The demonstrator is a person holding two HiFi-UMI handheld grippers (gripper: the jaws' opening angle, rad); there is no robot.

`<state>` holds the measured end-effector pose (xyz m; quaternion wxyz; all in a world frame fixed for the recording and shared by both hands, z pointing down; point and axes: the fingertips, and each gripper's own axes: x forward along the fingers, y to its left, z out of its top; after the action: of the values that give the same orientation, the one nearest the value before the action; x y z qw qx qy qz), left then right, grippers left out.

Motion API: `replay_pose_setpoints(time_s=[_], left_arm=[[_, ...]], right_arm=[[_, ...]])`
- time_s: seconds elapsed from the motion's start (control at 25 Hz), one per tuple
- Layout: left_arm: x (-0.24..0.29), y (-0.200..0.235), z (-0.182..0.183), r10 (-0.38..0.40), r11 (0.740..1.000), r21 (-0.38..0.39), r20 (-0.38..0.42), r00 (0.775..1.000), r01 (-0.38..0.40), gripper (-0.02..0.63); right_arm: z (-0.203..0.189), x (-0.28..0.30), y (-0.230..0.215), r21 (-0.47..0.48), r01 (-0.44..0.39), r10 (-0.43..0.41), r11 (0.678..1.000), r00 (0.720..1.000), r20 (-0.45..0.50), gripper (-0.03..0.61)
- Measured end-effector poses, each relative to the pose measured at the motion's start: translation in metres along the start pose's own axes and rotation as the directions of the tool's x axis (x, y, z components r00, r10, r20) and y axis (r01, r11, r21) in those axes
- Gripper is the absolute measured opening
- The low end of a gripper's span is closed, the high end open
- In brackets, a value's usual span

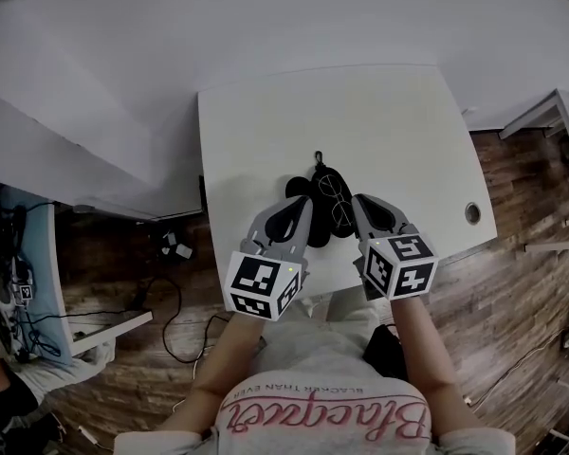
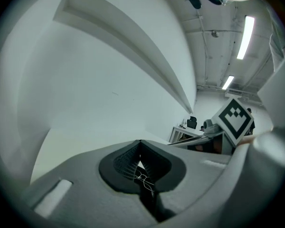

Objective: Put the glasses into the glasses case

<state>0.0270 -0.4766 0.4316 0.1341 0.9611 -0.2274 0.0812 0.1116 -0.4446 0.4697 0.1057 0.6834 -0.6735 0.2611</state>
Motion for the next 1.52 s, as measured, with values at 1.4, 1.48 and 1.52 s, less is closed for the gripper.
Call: replay_pose_setpoints(time_s=[1.4,1.48,1.52], left_arm=[[-0.045,-0.075,0.101,-0.134,0.977,0.198,0.261,0.956,0.083,0.003],[-0.047,-0.076,0.102,-0.140,0.975,0.205,0.261,0.955,0.087,0.003],[-0.048,-0.076,0.103,-0.143,0.974,0.207,0.260,0.955,0.089,0.004]], right_arm=[[0.093,-0.134,0.064,-0.154,-0.035,0.108,0.987,0.858,0.502,0.009],[0.094,-0.134,0.068,-0.170,-0.021,0.105,0.985,0.858,0.503,0.009],[0.094,-0.134,0.070,-0.177,-0.019,0.107,0.984,0.857,0.504,0.009]])
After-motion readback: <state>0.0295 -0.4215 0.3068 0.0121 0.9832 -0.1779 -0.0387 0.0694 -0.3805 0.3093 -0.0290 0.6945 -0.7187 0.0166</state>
